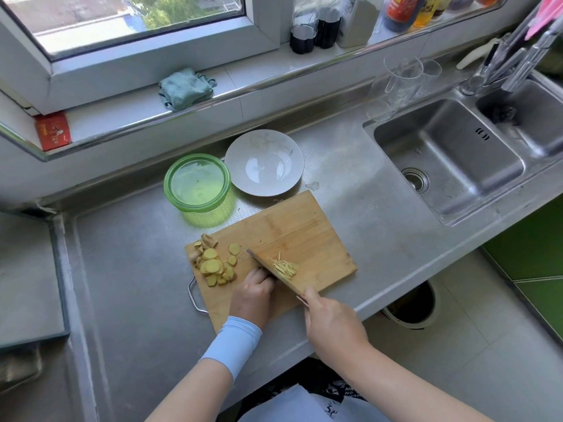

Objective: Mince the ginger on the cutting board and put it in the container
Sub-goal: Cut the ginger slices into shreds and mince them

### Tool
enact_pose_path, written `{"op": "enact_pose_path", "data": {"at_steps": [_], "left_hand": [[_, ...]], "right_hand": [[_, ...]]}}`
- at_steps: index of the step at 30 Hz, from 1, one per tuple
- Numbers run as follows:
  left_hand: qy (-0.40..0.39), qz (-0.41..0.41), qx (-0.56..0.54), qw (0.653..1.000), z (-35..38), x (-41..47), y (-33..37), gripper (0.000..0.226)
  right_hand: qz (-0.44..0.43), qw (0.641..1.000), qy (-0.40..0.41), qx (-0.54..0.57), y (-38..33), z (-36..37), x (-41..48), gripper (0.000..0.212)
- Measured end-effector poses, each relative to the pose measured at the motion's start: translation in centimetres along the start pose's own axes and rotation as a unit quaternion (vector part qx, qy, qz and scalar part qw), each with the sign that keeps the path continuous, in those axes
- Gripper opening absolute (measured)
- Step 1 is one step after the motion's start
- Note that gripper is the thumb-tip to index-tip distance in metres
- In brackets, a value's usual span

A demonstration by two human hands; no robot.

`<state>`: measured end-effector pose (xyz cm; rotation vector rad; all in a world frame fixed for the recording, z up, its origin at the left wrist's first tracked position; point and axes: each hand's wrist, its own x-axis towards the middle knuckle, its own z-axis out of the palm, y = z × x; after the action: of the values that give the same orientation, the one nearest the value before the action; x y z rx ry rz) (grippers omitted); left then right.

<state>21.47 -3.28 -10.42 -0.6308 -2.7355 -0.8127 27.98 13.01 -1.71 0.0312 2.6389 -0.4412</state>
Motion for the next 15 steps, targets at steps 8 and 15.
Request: {"op": "enact_pose_path", "data": {"at_steps": [8,15], "left_hand": [[-0.005,-0.007,-0.019,1.000,0.3,-0.1,-0.2,0.021],[0.011,0.001,-0.008,1.000,0.3,-0.3,-0.1,0.020]], "right_hand": [[-0.009,1.000,0.004,0.009,-0.6,-0.4,1.0,0.013],[0.008,1.000,-0.003,-0.001,-0.1,-0.5,0.0,0.012]]}}
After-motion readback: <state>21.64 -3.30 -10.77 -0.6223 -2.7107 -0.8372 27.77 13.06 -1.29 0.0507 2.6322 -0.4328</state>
